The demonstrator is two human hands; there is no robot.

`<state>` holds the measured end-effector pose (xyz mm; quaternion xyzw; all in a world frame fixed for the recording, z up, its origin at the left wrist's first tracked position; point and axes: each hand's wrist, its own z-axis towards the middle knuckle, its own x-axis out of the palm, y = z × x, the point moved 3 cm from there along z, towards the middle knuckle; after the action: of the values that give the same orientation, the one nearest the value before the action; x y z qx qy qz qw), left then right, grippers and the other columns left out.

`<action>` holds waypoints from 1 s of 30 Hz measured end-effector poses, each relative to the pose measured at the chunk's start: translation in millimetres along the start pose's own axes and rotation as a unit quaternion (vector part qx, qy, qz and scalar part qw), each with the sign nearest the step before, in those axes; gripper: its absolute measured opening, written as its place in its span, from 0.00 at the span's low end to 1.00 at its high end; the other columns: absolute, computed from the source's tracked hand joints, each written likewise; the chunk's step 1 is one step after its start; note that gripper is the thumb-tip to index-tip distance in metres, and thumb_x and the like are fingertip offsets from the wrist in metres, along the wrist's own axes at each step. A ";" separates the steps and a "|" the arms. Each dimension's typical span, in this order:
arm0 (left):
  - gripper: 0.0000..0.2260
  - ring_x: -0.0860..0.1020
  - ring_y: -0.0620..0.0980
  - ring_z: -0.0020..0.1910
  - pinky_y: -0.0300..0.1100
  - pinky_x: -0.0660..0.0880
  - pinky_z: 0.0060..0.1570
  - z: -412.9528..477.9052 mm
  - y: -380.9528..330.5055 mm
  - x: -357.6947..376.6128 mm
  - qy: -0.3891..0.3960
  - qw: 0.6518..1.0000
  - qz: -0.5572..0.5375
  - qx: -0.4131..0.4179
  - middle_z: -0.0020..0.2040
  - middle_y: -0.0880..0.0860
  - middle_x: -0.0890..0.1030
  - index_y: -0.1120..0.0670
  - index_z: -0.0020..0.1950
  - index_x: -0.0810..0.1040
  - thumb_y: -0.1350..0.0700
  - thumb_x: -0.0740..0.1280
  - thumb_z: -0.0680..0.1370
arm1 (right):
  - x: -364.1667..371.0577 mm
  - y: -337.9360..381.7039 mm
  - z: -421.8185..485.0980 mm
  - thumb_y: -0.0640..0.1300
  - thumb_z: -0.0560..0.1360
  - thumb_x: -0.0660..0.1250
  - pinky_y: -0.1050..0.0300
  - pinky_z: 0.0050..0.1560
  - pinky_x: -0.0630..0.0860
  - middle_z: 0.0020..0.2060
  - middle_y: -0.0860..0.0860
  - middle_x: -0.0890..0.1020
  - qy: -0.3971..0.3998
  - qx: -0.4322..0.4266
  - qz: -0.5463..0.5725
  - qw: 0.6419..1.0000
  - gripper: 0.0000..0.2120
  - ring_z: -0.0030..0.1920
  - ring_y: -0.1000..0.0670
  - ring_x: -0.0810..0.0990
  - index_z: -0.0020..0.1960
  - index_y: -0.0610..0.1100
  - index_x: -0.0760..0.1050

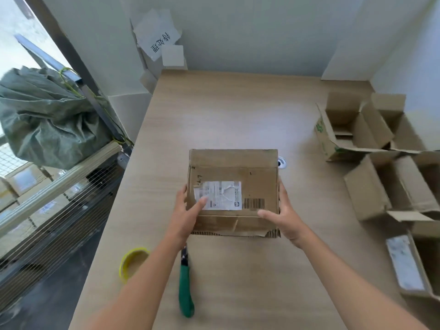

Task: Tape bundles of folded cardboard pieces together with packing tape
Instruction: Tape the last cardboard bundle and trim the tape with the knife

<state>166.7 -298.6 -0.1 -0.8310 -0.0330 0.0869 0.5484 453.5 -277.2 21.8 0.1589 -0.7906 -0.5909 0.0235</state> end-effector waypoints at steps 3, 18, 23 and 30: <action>0.26 0.82 0.50 0.56 0.52 0.80 0.56 -51.2 14.5 19.7 -0.024 0.996 -0.080 -0.030 0.63 0.55 0.79 0.43 0.66 0.69 0.34 0.67 0.73 | -12.5 -7.3 -53.8 0.52 0.69 0.76 0.56 0.60 0.79 0.72 0.58 0.70 -0.030 -0.010 0.038 0.999 0.40 0.70 0.54 0.74 0.73 0.71 0.59; 0.45 0.73 0.50 0.69 0.51 0.75 0.61 -149.4 39.5 24.3 0.148 0.967 -0.183 -0.095 0.76 0.48 0.66 0.34 0.79 0.55 0.51 0.74 0.67 | -17.5 -43.0 -192.5 0.61 0.74 0.70 0.38 0.68 0.74 0.62 0.50 0.65 -0.160 -0.120 -0.040 0.979 0.22 0.66 0.54 0.72 0.67 0.68 0.72; 0.34 0.77 0.51 0.65 0.44 0.78 0.52 -156.4 35.1 34.5 0.139 0.979 -0.146 0.008 0.75 0.49 0.70 0.36 0.72 0.70 0.68 0.61 0.74 | -16.4 -63.6 -202.9 0.60 0.74 0.68 0.39 0.67 0.72 0.59 0.56 0.63 -0.178 -0.129 -0.067 0.973 0.12 0.65 0.56 0.67 0.54 0.56 0.76; 0.14 0.70 0.54 0.72 0.53 0.68 0.66 -176.4 49.1 34.4 0.135 0.975 -0.177 0.022 0.68 0.55 0.75 0.50 0.55 0.79 0.43 0.62 0.78 | -5.9 -71.2 -205.2 0.58 0.73 0.71 0.42 0.67 0.75 0.64 0.57 0.67 -0.232 -0.074 0.001 0.970 0.27 0.65 0.60 0.72 0.65 0.54 0.62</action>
<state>230.3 -472.6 18.7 -0.8040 -0.1034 -0.1235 0.5724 521.1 -483.6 17.2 0.0146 -0.7287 -0.6685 -0.1478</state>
